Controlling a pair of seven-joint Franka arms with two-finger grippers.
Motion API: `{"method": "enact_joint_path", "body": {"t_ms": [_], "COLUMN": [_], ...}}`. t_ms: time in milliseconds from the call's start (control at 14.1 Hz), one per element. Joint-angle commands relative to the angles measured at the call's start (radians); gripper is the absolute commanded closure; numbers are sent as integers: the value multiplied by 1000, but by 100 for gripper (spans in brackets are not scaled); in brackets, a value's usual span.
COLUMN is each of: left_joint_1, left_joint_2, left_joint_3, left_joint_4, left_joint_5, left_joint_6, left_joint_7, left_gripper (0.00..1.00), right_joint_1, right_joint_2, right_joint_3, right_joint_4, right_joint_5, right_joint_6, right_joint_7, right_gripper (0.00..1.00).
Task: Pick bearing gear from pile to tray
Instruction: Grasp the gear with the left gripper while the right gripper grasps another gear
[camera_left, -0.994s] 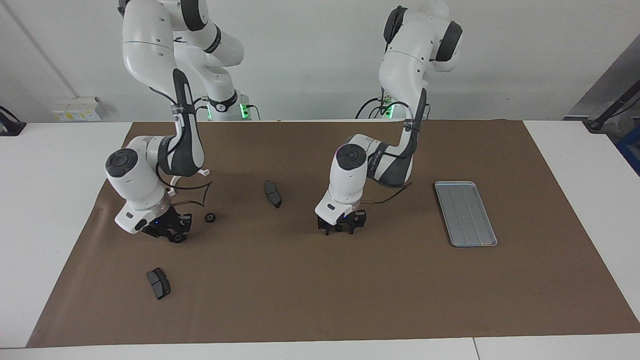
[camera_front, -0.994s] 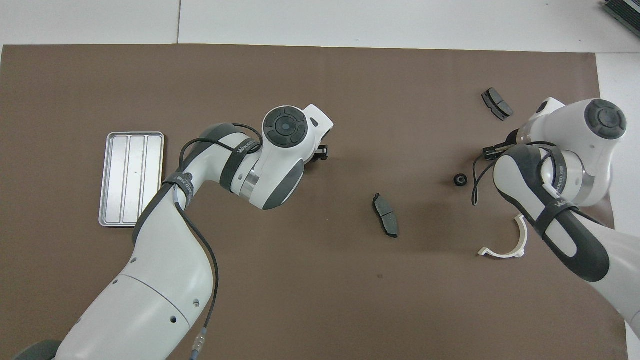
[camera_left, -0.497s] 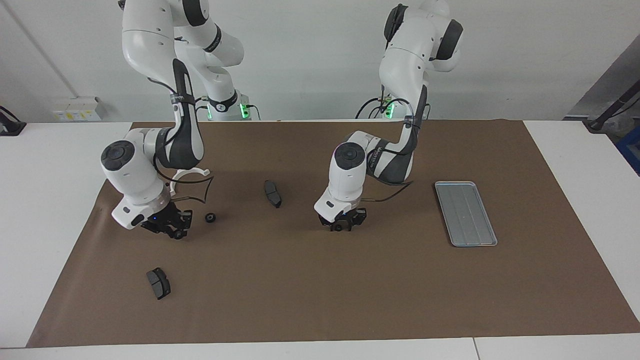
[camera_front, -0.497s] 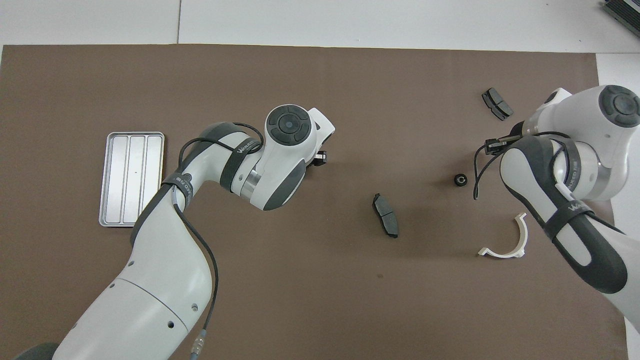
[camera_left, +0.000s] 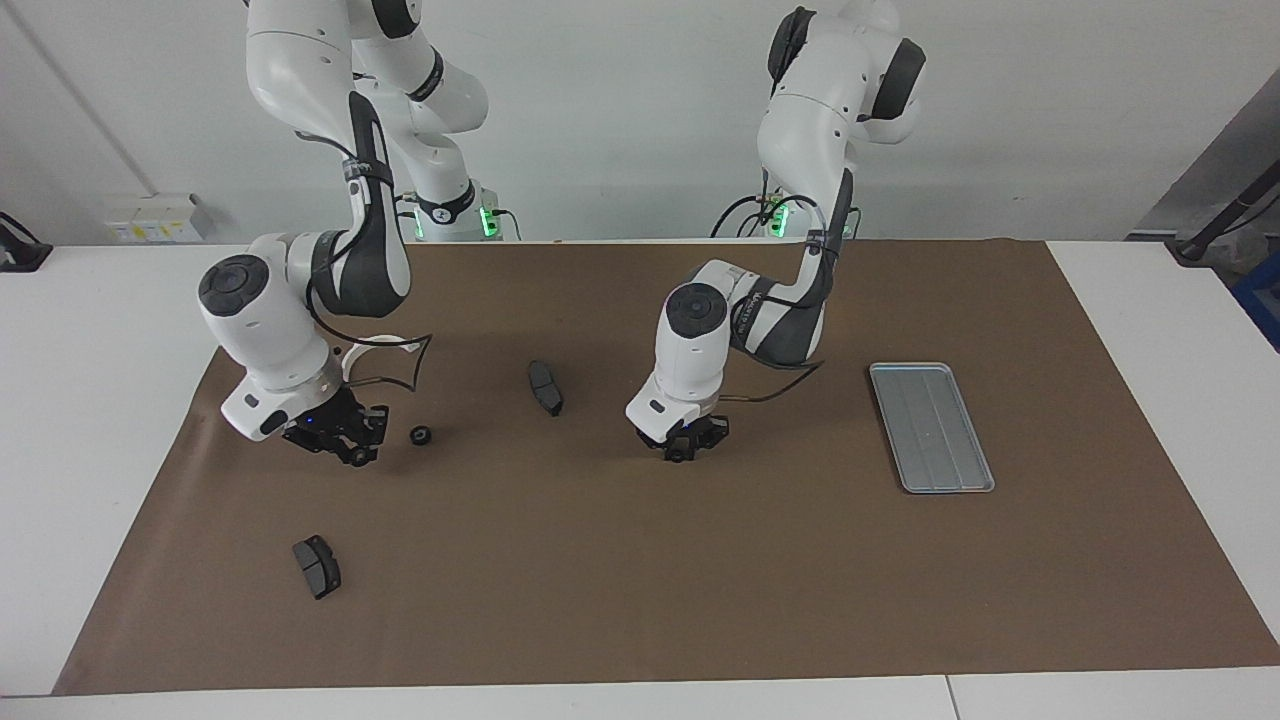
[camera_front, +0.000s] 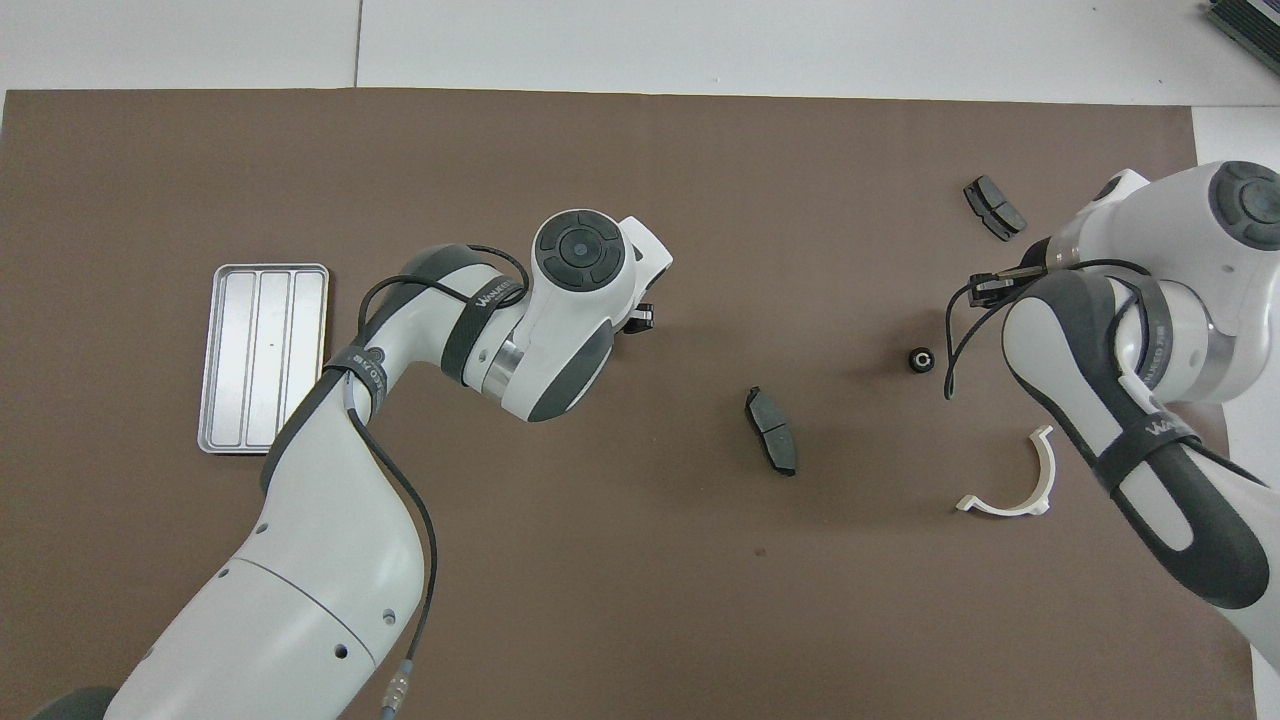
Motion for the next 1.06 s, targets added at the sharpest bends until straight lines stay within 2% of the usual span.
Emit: {"method": "enact_joint_path", "body": {"t_ms": [0,142,426,568,781,994], "left_joint_1": [3,4,9,61,147,242], "left_joint_2": [-17,-17,-17,-35,-86,-170], "left_joint_3": [3,3,3,-3,-8,1], "left_joint_4": [-10,-10,-9,11,13,-10], "left_joint_5": [17,17,12,1,-37,-62], "left_joint_6": [-9,-8,-11,-28,-84,-182], "left_joint_7": [23,26,27,30,59,134], "left_gripper": [77,85,100,100,100,100], "right_joint_1": [14,16,16,28,111,224], "right_joint_2": [-15,-14,-15,-12,-11,25], "right_joint_3": [5,7,83,126,128,128], "right_joint_4": [16,49,122,128,123,122], "right_joint_5": [23,23,24,24,24,24], "right_joint_6": [-42,-79,-152,-142,-101,13], "right_joint_7": [38,73,218,339,479,675], "right_gripper": [100,100,100,100,100,100]}}
